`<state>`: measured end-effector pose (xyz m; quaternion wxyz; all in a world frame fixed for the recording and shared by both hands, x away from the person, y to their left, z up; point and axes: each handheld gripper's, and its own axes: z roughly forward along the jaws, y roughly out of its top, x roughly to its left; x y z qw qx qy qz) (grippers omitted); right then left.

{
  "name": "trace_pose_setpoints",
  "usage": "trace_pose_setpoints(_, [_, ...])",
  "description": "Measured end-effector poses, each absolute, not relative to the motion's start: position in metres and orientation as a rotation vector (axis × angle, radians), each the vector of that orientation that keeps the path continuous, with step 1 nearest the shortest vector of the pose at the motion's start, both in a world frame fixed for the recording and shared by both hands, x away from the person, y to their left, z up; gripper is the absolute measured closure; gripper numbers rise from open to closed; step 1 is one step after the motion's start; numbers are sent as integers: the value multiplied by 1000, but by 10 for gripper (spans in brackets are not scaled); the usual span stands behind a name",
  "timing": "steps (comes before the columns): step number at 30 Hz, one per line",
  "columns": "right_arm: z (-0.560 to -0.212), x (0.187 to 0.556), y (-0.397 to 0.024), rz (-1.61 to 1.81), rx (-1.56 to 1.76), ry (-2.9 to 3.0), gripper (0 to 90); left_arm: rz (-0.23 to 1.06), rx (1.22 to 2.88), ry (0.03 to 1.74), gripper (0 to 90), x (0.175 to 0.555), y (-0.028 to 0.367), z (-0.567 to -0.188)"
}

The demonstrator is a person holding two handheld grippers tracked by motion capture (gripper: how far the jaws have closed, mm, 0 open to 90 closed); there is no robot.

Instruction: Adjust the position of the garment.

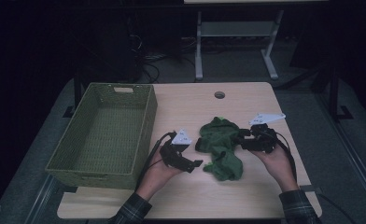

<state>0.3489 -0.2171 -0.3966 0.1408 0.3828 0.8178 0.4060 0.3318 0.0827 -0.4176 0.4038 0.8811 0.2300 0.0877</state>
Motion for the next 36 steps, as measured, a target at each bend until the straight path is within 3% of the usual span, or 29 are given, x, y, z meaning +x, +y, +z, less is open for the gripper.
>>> trace_pose_setpoints(18, [-393, 391, -222, 1127, 1182, 2368, 531, 279, 2202, 608, 385, 400, 57, -396])
trace_pose_setpoints(36, [-433, 443, -222, 992, 1277, 2430, 560, 236, 2277, 721, 468, 456, 38, -443])
